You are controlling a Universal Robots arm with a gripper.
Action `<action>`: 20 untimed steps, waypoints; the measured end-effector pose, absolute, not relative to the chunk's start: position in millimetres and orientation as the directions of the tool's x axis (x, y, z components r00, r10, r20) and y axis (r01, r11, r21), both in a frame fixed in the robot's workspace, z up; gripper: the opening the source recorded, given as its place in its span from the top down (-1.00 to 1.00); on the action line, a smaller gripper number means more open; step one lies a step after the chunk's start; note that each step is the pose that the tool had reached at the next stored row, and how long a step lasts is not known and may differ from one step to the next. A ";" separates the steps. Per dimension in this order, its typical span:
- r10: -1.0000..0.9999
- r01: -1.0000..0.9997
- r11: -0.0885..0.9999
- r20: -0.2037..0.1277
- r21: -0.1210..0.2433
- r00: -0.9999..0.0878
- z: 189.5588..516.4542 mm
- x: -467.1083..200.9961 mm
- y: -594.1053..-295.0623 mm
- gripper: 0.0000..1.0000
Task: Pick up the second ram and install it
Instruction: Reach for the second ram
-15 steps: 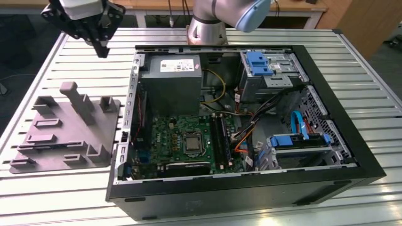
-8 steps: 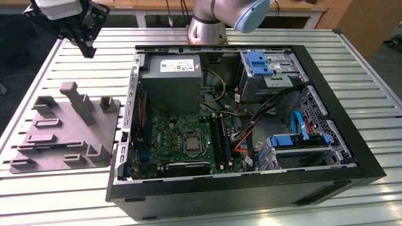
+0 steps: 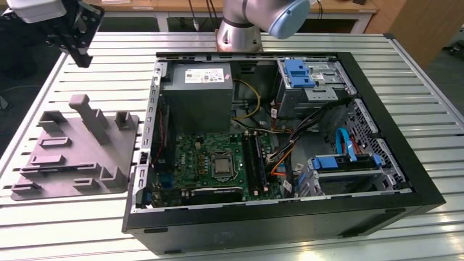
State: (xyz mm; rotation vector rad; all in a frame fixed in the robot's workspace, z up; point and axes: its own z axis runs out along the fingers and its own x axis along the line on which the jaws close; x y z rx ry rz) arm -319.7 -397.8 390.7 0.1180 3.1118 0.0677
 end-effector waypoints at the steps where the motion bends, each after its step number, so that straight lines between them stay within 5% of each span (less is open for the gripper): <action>1: 0.076 0.075 0.996 -0.025 0.044 -0.997 390.6 -323.2 -397.8 0.80; 20: 0.076 0.075 0.996 -0.025 0.044 -0.997 385.3 -368.3 -410.2 0.80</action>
